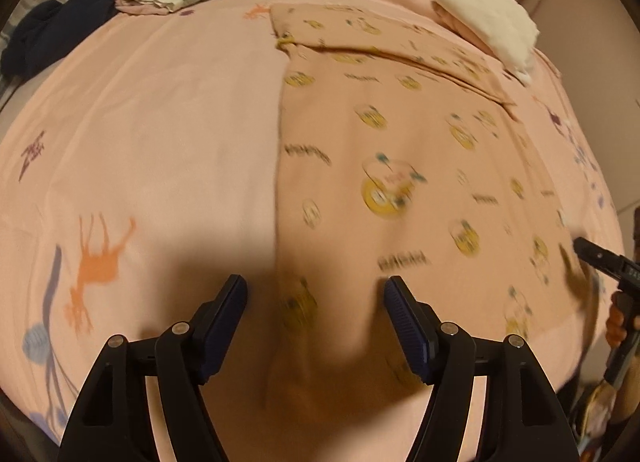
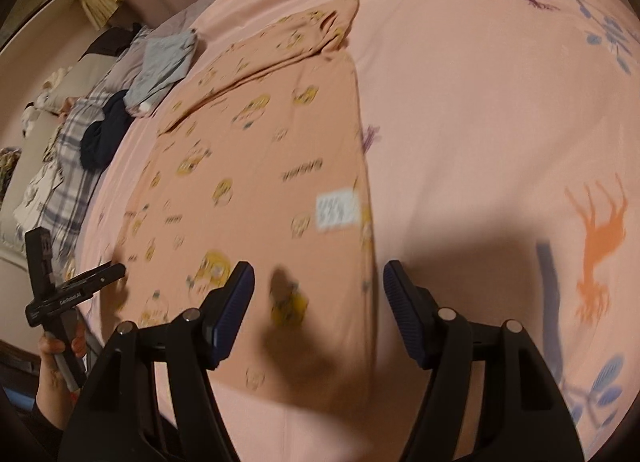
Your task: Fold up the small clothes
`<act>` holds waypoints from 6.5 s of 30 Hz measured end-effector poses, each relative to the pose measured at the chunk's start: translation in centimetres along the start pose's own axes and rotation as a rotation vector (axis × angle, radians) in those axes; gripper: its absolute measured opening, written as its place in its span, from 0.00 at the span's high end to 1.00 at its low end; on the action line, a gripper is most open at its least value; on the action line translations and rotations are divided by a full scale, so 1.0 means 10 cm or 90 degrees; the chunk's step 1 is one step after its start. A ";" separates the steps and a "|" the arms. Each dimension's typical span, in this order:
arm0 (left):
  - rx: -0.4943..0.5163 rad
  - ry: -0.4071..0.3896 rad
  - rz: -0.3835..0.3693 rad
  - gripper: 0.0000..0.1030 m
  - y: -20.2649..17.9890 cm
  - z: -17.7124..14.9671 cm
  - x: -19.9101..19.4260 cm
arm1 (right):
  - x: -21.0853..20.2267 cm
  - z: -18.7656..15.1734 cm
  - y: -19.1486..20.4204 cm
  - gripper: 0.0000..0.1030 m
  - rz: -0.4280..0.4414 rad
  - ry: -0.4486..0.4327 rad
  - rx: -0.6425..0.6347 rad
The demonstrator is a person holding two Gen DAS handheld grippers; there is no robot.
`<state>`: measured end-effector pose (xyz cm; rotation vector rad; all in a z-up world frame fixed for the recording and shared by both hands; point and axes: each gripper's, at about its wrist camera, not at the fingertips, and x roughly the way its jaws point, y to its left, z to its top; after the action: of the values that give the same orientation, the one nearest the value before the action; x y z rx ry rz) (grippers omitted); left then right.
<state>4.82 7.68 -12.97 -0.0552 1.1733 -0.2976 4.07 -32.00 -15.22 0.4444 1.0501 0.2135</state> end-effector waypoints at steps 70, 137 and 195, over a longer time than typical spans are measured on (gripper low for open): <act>-0.049 -0.159 -0.148 0.97 -0.09 0.80 -0.64 | -0.66 0.75 0.53 0.95 0.171 -0.213 -0.066; 0.032 -0.127 0.063 0.76 0.00 1.96 0.66 | 0.80 1.92 0.39 0.84 -0.104 -0.111 -0.214; -0.099 -0.066 -0.080 0.84 0.20 2.53 0.97 | 2.07 2.76 1.46 0.92 -0.063 -0.029 -0.214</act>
<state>31.74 4.30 -12.18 -0.2779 1.0905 -0.3104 38.83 -18.13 -13.33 0.0935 0.9661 0.2844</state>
